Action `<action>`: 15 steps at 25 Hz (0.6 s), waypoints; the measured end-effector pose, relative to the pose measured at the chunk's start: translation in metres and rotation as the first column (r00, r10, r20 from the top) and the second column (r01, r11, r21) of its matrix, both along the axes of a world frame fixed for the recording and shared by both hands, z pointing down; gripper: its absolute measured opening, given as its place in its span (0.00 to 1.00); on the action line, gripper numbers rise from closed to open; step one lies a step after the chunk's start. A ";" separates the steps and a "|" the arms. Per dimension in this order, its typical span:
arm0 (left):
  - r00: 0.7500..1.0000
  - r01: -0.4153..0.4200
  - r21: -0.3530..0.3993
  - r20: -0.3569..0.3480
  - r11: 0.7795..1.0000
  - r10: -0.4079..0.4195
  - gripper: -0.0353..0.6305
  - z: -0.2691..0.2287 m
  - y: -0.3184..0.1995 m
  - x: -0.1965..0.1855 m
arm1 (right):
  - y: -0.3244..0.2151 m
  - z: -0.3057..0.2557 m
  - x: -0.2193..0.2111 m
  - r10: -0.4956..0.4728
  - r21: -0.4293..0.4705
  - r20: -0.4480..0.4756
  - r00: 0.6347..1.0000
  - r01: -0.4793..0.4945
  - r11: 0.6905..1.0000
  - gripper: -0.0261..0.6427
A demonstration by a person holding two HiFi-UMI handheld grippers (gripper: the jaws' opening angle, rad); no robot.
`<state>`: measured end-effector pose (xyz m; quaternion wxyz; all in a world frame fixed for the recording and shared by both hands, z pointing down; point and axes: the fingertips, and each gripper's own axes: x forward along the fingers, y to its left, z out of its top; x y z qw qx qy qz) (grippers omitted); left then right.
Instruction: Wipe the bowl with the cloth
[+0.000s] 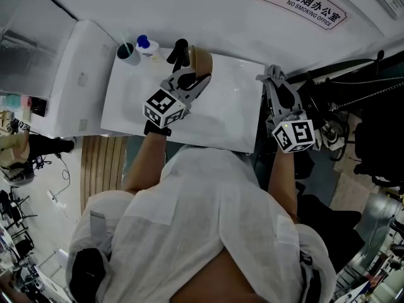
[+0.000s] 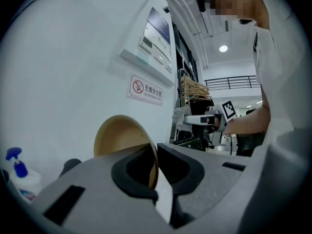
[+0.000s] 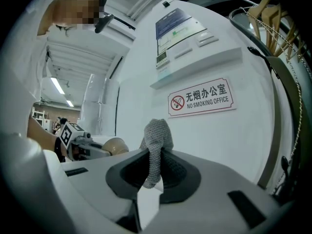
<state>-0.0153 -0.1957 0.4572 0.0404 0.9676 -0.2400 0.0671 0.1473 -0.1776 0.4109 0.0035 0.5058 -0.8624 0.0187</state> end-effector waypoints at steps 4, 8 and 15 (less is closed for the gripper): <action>0.998 -0.042 -0.077 0.051 0.996 0.046 0.09 0.035 0.006 0.010 | 0.002 0.001 -0.006 -0.017 -0.005 -0.011 1.000 0.017 1.000 0.13; 0.989 -0.067 -0.151 0.118 0.986 0.085 0.09 0.074 0.007 0.018 | 0.003 -0.001 -0.011 -0.029 -0.003 -0.019 0.999 0.029 1.000 0.13; 0.929 -0.081 -0.342 0.314 0.936 0.195 0.09 0.175 0.014 0.032 | 0.002 0.001 -0.012 -0.044 -0.008 -0.024 0.999 0.044 0.999 0.13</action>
